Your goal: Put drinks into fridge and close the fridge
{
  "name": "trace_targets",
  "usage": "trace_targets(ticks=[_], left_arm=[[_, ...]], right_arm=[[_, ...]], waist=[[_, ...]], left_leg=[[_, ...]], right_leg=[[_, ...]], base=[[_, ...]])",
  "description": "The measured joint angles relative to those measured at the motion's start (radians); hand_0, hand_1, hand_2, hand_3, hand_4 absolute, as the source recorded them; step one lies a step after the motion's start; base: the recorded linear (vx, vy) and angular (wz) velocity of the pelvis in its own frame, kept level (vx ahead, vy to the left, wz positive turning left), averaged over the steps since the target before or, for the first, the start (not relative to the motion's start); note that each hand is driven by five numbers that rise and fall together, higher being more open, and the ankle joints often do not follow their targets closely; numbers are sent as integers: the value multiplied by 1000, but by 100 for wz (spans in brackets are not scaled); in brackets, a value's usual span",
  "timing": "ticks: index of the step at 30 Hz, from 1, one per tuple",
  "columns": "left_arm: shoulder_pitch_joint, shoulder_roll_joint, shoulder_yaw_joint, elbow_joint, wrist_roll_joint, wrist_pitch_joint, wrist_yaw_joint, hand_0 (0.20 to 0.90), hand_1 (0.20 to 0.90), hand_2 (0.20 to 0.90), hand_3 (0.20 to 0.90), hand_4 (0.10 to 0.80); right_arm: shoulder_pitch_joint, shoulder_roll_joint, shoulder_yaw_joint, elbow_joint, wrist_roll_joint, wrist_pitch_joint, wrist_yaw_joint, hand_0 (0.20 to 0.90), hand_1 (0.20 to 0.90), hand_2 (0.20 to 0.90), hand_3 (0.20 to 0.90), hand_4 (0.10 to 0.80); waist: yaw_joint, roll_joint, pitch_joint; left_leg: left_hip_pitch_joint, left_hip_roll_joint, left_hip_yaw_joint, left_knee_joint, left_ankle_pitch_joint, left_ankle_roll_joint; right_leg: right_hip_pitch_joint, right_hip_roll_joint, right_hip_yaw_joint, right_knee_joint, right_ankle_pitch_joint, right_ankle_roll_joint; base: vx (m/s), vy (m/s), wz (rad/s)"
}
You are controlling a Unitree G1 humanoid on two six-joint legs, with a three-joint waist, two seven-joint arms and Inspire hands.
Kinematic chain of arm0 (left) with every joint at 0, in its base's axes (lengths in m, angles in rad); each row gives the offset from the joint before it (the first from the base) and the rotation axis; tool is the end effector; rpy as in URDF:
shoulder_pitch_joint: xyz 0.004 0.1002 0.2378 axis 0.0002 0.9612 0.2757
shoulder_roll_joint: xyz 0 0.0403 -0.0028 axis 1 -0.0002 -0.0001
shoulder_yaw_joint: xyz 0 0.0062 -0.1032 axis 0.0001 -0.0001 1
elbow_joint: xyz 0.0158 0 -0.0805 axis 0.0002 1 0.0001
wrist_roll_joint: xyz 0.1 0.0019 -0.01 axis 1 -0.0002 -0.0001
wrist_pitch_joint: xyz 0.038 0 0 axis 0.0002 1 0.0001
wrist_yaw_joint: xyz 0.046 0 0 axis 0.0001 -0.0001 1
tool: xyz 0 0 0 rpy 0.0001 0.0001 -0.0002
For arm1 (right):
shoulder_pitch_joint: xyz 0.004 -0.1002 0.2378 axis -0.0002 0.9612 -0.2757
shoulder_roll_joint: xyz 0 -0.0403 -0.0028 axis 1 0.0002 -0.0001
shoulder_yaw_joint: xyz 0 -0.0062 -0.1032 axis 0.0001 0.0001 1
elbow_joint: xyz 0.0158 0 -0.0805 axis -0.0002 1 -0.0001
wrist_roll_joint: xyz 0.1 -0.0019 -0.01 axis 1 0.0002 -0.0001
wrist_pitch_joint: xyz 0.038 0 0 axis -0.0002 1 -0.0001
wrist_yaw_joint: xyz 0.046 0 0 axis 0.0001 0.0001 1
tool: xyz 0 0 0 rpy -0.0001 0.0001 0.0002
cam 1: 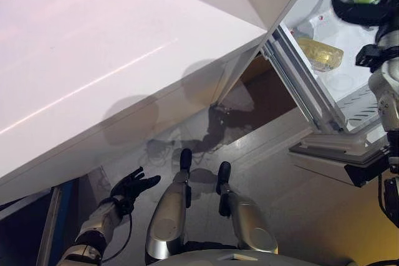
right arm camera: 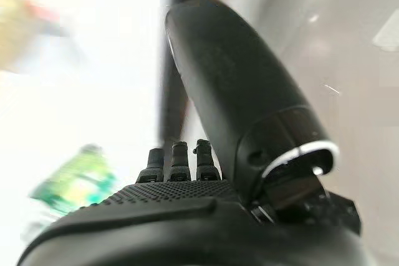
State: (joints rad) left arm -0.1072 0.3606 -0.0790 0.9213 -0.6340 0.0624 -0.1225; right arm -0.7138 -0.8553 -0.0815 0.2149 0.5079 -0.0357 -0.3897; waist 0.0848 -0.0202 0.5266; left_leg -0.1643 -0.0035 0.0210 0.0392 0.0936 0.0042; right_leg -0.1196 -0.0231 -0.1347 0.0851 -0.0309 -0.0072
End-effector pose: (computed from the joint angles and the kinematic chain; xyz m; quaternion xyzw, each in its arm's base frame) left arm 0.1577 0.2530 -0.0679 -0.1363 0.3831 0.1032 0.9077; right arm 0.2770 -0.2833 0.2689 -0.0681 -0.3271 -0.2334 0.9132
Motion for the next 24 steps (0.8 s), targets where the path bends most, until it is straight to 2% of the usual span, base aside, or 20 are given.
trace_targets(ticks=[4, 8, 11, 14, 18, 21, 24], left_arm=[[13, -42, 0, 11, 8, -17, -1, 900, 900, 900, 900, 800], [18, -66, 0, 16, 9, -29, 0, 900, 900, 900, 900, 800], [22, -76, 0, 15, 9, -39, -1, 900, 900, 900, 900, 800], [25, -88, 1, 18, 38, -42, 5, 900, 900, 900, 900, 800], [35, -124, -2, 40, 56, -40, 11, 900, 900, 900, 900, 800], [48, -138, -4, 46, 76, -35, 20, 900, 900, 900, 900, 800], [60, -141, -4, 52, 87, -21, 21, 900, 900, 900, 900, 800]], right_arm=[[86, 93, -113, -90, 9, -186, -153, 900, 900, 900, 900, 800], [145, 150, -200, -58, 26, -300, -300, 900, 900, 900, 900, 800], [175, 166, -257, -27, 101, -329, -343, 900, 900, 900, 900, 800], [214, 200, -293, 26, 260, -369, -317, 900, 900, 900, 900, 800], [309, 323, -291, 66, 368, -385, -315, 900, 900, 900, 900, 800], [368, 375, -250, 68, 368, -399, -350, 900, 900, 900, 900, 800], [412, 389, -242, 78, 377, -402, -345, 900, 900, 900, 900, 800]], waist=[[-30, 1, -1], [-61, 6, -5], [-84, 21, -14], [-108, 46, -35], [-122, 83, -128], [-142, 88, -169], [-149, 82, -200]], left_leg=[[55, 0, 14, -30, 0, 1], [94, 0, 28, -45, 1, 1], [100, 1, 40, -46, 1, 1], [117, 1, 48, -51, -1, 0], [156, 4, 68, -82, -2, -1], [191, 5, 72, -97, -6, -2], [214, 4, 77, -104, -6, -1]], right_leg=[[46, 0, 15, -24, 1, 2], [76, 0, 27, -32, 2, 3], [77, 1, 39, -32, 2, 4], [89, 3, 45, -33, 2, 4], [108, 11, 63, -44, 2, 4], [135, 13, 72, -54, 2, 4], [156, 12, 77, -60, 2, 5]], base=[[17, 54, -10], [19, 27, -10], [46, 11, -12], [43, -1, -9], [32, 2, -16], [67, 11, -11], [101, 5, -6]])
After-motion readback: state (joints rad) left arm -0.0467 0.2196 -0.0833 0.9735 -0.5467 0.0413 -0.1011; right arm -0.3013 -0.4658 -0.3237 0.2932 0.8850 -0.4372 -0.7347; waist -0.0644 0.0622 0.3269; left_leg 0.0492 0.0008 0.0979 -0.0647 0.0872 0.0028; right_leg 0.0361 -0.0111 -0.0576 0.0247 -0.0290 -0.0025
